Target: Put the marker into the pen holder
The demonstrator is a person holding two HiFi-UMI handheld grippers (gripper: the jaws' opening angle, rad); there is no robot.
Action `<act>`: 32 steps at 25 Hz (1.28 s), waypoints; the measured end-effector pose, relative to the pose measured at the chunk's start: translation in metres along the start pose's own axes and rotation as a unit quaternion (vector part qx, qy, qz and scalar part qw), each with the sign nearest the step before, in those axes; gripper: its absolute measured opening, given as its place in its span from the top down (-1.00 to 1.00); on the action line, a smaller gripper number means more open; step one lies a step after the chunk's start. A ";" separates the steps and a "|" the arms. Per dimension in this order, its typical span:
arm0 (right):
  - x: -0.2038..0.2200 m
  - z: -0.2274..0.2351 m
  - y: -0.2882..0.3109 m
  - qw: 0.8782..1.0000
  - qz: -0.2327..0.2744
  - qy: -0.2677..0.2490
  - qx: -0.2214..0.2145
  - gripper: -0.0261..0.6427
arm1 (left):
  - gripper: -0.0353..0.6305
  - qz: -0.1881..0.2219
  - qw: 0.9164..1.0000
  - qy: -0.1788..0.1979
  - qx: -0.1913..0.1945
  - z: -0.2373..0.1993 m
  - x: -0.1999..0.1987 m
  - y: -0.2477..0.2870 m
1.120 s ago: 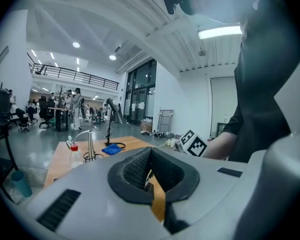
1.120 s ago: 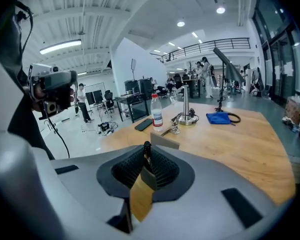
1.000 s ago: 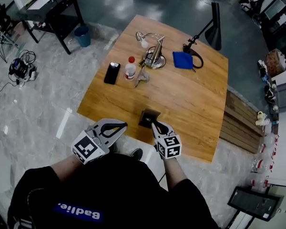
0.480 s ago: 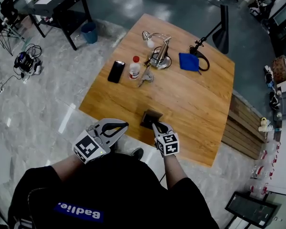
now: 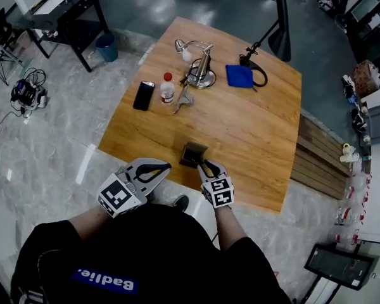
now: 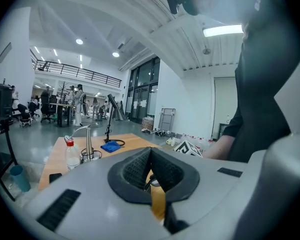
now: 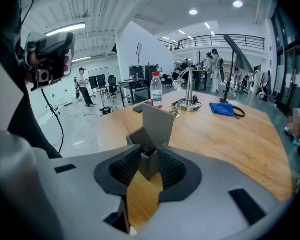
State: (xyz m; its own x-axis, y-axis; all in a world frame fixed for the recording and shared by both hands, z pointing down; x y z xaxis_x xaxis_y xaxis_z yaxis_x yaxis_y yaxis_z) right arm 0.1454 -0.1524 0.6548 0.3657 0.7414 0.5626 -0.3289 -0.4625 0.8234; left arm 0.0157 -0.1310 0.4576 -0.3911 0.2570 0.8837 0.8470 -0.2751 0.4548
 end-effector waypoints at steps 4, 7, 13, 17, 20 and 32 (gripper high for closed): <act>-0.008 -0.011 -0.036 0.999 0.034 -0.003 -0.002 0.67 | 0.87 0.005 1.000 0.020 0.018 0.005 -0.003 0.004; -0.024 -0.024 -0.072 0.997 0.077 0.005 -0.014 0.67 | 0.87 0.010 0.999 0.030 0.032 0.009 -0.006 0.007; -0.065 -0.061 -0.141 0.980 0.191 0.025 -0.051 0.80 | 0.87 0.023 0.997 0.044 0.052 0.018 -0.015 0.010; -0.083 -0.078 -0.171 0.971 0.231 0.022 -0.061 0.89 | 0.87 0.030 0.996 0.052 0.064 0.025 -0.021 0.010; -0.092 -0.089 -0.187 0.965 0.252 0.014 -0.069 0.90 | 0.87 0.034 0.995 0.059 0.070 0.030 -0.025 0.009; -0.094 -0.102 -0.184 0.961 0.269 0.006 -0.071 0.91 | 0.87 0.024 0.994 0.062 0.083 0.039 -0.015 0.007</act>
State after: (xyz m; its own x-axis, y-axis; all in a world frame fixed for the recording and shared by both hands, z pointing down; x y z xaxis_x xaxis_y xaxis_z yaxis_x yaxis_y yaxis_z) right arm 0.0824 -0.0872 0.4429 0.0993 0.4202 0.9020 -0.5828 -0.7102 0.3950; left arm 0.0421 -0.1008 0.4432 -0.3814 0.1279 0.9155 0.9097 -0.1241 0.3963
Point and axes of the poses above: the fingertips, and each gripper's own axes: y forward along the fingers, z to its right, x out of its underside, the point moved 1 cm from there along -y, backward along the fingers, and after that the axes turned 15 degrees about -z, right-handed, at the moved point
